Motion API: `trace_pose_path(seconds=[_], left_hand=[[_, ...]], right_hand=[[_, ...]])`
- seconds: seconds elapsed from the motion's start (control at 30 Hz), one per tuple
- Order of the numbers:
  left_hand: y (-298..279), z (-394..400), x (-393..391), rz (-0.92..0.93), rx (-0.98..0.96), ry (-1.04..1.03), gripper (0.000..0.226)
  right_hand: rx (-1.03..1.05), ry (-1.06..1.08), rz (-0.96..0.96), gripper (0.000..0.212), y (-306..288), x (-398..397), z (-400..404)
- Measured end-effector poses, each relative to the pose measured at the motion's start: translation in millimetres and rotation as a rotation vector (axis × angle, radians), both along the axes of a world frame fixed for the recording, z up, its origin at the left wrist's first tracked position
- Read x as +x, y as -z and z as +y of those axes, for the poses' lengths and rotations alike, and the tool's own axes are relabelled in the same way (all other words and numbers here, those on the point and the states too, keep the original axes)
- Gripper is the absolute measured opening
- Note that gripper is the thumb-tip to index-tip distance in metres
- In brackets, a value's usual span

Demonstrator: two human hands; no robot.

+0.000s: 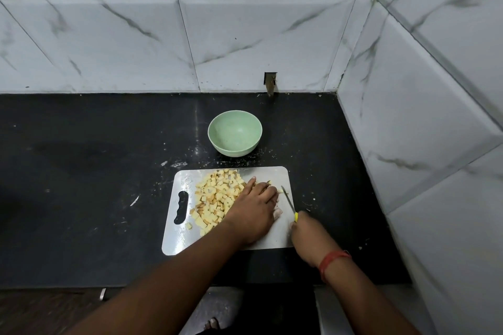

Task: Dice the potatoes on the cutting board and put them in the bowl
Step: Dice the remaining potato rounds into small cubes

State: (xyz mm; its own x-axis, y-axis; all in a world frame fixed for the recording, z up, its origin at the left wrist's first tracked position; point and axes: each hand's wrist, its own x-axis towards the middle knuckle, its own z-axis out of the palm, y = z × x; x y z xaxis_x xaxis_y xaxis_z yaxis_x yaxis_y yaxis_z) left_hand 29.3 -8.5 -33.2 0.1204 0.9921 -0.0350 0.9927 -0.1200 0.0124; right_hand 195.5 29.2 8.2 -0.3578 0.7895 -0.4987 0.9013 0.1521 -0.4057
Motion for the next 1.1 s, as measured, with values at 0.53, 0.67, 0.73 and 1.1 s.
trace_pose_path(seconds=[0.53,0.67,0.73,1.1], left_hand=[[-0.5,-4.7,-5.4,-0.051,0.023,0.005,0.057],[2.5,-4.9,-4.1,-0.071,0.027,-0.006,0.058],[3.8,-5.4,-3.7,-0.077,0.033,-0.013,0.057],[0.6,-5.0,-2.8,-0.088,0.055,-0.024,0.056]], right_hand=[[0.015,-0.026,0.010,0.011,-2.6,4.9,-11.4],[-0.002,-0.029,0.005,0.022,-2.2,-4.6,-7.4],[-0.007,-0.020,-0.010,0.022,-1.5,-7.2,-5.6],[-0.064,-0.017,-0.068,0.017,5.1,-13.6,-5.1]])
